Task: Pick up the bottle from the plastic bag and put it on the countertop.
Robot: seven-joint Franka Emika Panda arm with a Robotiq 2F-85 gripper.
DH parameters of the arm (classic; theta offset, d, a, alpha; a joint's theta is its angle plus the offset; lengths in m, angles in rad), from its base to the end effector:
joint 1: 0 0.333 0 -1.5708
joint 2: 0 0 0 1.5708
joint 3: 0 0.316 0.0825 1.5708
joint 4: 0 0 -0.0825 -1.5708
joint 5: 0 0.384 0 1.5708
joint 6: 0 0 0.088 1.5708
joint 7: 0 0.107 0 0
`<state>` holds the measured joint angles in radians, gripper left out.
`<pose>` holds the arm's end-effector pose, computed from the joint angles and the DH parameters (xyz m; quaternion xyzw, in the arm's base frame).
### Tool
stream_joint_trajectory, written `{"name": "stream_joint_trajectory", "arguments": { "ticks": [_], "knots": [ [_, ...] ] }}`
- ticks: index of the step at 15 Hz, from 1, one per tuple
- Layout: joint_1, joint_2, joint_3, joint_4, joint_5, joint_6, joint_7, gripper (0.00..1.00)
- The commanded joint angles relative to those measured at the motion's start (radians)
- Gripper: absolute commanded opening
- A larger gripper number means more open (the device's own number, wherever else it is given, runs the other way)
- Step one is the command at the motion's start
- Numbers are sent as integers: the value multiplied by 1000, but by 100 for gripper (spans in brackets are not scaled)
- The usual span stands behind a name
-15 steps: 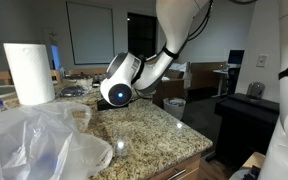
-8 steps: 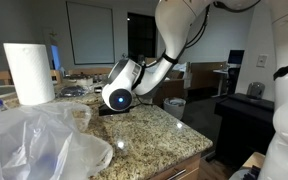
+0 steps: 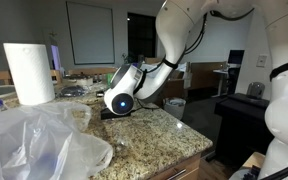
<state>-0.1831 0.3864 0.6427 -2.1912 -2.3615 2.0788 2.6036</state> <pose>0.5333 0.2189 0.2592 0.7536 -0.1124 0.6459 0.0477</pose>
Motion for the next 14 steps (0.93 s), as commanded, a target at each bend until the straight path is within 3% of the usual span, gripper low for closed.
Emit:
{"name": "stream_joint_trajectory", "arguments": {
  "ticks": [1,3,4,5,7,10,14],
  "knots": [
    [-63,14,59,-20,-42,-39,0,49],
    [-81,21,75,-20,-48,-44,0,54],
    [-87,23,81,-20,-50,-45,0,51],
    [-96,25,89,-20,-53,-47,0,56],
    [-110,29,103,-20,-61,-52,0,81],
    [-129,34,122,-21,-63,-61,0,95],
    [-177,39,175,-15,-36,-34,0,100]
  ]
}}
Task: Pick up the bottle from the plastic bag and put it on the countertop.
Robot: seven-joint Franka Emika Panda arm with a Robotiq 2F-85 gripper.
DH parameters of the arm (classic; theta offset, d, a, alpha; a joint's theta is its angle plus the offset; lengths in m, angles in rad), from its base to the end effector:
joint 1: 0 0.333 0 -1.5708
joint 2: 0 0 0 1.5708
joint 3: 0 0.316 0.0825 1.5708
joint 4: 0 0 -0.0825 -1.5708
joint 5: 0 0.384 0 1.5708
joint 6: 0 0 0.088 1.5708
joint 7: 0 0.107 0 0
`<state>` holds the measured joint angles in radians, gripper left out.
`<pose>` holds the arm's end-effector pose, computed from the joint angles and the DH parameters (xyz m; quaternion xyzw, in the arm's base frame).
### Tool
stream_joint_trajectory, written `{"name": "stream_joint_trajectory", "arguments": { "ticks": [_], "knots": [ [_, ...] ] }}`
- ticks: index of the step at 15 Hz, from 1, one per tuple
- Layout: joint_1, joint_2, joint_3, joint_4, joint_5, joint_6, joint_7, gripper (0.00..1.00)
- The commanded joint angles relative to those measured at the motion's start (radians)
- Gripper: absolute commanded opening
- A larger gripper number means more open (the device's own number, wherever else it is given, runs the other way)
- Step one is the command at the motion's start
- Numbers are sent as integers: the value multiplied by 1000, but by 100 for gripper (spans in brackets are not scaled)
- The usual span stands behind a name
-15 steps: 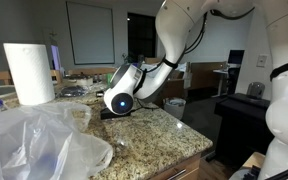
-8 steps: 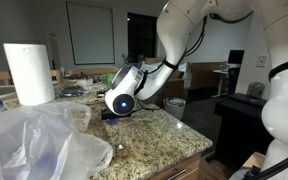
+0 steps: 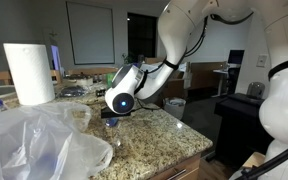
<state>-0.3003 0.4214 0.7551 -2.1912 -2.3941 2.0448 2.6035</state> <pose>0.5379 0.2137 0.2612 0.7483 -0.1246 0.6504 0.0392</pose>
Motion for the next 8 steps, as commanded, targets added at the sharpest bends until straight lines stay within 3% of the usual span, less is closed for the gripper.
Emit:
{"name": "stream_joint_trajectory", "arguments": {
  "ticks": [1,8],
  "knots": [
    [-73,2,76,-12,21,30,0,100],
    [-183,-131,143,58,243,459,-38,100]
  ]
}}
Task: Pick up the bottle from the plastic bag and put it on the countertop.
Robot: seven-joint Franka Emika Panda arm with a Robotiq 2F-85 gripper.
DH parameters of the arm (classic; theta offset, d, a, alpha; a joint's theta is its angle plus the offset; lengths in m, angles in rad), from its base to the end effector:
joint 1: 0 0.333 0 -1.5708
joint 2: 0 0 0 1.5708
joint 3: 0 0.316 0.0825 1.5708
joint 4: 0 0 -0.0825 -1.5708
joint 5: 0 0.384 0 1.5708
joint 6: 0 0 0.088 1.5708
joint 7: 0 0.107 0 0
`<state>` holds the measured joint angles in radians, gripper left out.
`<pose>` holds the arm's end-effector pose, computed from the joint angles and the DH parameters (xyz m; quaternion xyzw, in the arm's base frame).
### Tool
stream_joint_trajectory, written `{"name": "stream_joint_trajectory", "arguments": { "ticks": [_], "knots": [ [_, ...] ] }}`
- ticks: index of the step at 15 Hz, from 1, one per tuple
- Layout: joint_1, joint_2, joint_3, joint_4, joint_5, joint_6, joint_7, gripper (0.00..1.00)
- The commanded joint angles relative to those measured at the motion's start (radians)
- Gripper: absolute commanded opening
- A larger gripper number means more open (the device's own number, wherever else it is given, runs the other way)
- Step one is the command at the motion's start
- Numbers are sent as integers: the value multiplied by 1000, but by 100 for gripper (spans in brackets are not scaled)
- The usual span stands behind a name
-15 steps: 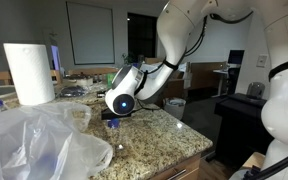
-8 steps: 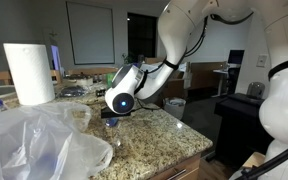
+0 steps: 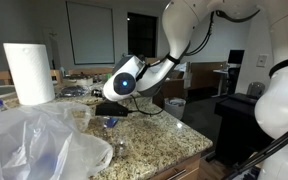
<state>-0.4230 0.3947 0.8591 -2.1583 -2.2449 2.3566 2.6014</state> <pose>0.5279 0.2259 0.2820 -0.8175 0.1682 -0.5492 0.0432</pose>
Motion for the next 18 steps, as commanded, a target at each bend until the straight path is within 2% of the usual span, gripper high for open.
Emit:
{"name": "stream_joint_trajectory", "arguments": {
  "ticks": [1,2,4,8,10,12,13,14,16,18],
  "knots": [
    [51,-183,-91,59,148,246,-11,100],
    [-72,-161,26,90,225,296,-101,100],
    [-106,-150,14,136,408,468,-238,100],
    [-145,-126,13,117,772,651,-546,100],
    [-178,-105,36,80,917,736,-675,100],
    [-222,-75,90,27,1048,795,-806,100],
    [-254,-40,150,1,1134,772,-894,100],
    [-283,-73,209,-24,1219,611,-937,100],
    [-342,-77,311,8,1382,428,-1058,100],
    [-383,-99,377,58,1546,251,-1176,100]
  ]
}}
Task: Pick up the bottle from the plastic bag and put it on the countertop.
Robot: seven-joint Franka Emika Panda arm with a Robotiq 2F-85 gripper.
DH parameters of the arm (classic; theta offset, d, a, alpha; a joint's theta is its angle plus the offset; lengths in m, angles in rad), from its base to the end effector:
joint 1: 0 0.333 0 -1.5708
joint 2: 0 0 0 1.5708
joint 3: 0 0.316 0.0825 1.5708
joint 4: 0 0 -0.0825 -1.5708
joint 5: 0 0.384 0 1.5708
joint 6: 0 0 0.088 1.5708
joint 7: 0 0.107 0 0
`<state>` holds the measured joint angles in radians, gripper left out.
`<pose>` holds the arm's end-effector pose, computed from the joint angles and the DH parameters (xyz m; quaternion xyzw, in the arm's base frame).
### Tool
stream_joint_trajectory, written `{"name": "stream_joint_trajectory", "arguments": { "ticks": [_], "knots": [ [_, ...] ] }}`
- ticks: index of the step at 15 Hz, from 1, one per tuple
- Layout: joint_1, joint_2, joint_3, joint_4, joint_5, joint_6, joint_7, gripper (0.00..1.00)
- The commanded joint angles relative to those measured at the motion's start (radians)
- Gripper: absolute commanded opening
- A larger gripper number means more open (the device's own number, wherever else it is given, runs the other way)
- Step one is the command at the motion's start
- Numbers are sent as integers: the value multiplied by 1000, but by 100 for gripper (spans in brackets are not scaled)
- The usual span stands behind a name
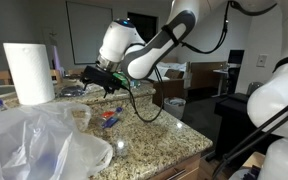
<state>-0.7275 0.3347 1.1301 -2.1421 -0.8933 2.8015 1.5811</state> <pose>0.5389 0.2384 0.3882 -0.9220 0.2447 -0.2458 0.1718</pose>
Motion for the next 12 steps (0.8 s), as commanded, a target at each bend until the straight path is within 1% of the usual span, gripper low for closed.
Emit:
{"name": "stream_joint_trajectory", "arguments": {
  "ticks": [1,3,4,5,6,7,9,11,12],
  "knots": [
    [-94,-57,127,75,279,-284,-216,100],
    [-94,-124,113,158,445,-461,-330,100],
    [-86,-153,87,200,506,-548,-372,100],
    [-79,-167,65,239,528,-635,-388,100],
    [62,-249,-114,270,643,-694,-462,100],
    [99,-244,-161,303,651,-785,-468,100],
    [247,-230,-328,372,652,-957,-497,100],
    [413,-197,-491,452,653,-1121,-537,100],
    [483,-243,-576,391,650,-1010,-501,100]
  ]
}}
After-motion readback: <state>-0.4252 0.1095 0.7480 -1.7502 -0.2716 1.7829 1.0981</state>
